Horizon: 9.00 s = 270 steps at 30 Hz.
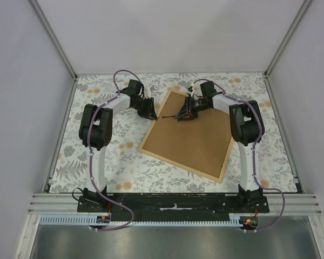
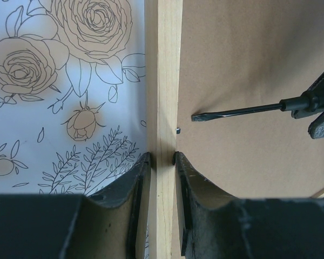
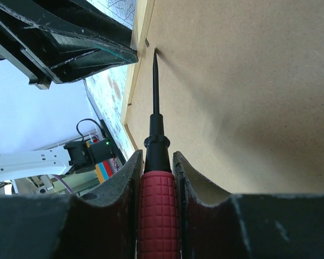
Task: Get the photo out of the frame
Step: Release the photo frame item from the photo frame, then adjust the photo frame item on the photo frame, then release the photo frame item from the photo frame.
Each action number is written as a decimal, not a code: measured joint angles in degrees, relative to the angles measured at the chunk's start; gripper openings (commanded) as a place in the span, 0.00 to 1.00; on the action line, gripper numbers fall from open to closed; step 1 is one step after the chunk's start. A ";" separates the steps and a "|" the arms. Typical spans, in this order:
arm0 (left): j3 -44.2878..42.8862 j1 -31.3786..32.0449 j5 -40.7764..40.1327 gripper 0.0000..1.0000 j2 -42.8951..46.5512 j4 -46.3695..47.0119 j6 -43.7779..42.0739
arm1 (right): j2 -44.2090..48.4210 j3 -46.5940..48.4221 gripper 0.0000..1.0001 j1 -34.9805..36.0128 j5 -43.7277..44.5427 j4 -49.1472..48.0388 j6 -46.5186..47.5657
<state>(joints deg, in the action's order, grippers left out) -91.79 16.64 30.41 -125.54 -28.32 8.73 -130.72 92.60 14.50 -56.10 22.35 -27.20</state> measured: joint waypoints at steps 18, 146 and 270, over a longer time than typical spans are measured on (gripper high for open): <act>0.00 0.02 0.00 0.31 0.00 0.02 0.02 | -0.96 1.27 0.00 1.51 0.00 -0.22 -0.28; -10.12 7.63 -26.29 0.02 -2.34 -7.61 -3.76 | 8.87 -8.17 0.00 0.74 9.64 8.46 18.88; 5.79 1.55 -11.93 0.17 6.08 6.19 6.58 | -8.85 14.93 0.00 5.92 -2.45 21.92 19.78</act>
<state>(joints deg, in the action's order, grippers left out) -86.00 18.20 18.48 -119.46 -22.13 15.31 -139.57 107.53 20.43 -58.54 44.27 -7.42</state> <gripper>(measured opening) 0.176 0.328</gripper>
